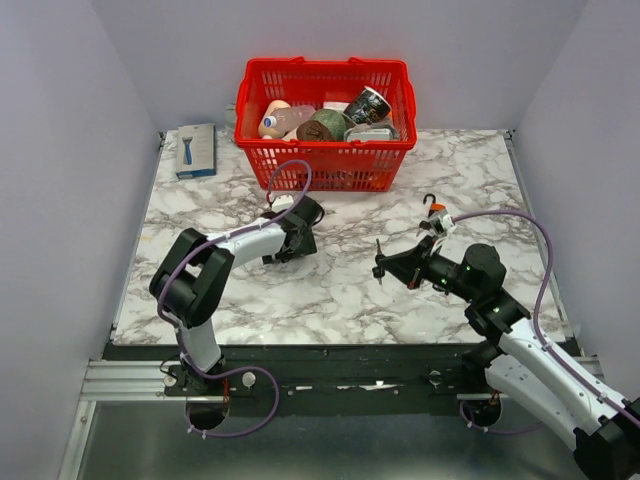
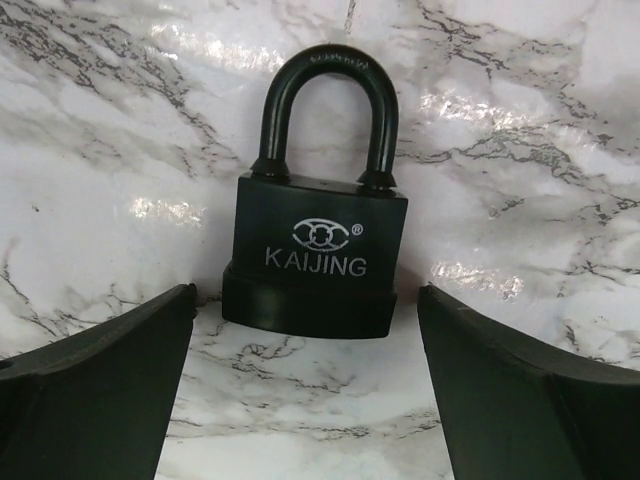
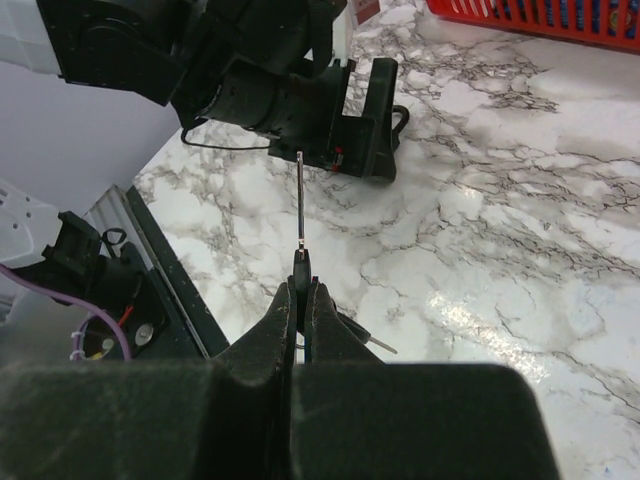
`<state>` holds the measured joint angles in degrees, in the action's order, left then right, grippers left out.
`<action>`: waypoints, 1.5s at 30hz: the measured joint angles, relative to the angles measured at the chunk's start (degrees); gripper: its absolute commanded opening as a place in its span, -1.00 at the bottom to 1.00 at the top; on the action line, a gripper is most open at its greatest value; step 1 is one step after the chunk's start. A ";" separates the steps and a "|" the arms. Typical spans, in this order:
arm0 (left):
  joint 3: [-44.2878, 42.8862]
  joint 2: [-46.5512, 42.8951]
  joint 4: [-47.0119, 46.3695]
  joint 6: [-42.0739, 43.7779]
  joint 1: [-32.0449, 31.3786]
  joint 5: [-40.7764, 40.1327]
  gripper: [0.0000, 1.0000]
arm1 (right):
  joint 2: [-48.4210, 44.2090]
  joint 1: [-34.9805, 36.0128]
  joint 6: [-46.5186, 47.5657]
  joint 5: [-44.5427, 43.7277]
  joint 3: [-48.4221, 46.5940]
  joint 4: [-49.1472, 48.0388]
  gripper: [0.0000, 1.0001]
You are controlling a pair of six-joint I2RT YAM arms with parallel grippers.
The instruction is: Unlock with the key
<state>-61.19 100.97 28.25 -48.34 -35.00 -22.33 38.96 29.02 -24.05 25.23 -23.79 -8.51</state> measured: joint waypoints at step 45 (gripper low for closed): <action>15.45 -27.85 -34.03 -6.88 3.56 46.60 -0.98 | 7.56 0.39 -1.29 1.44 -1.51 3.87 -0.99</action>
<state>-45.74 73.12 -5.78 -55.22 -31.44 24.27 46.52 29.41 -25.34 26.68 -25.30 -4.64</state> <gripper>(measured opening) 0.657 0.024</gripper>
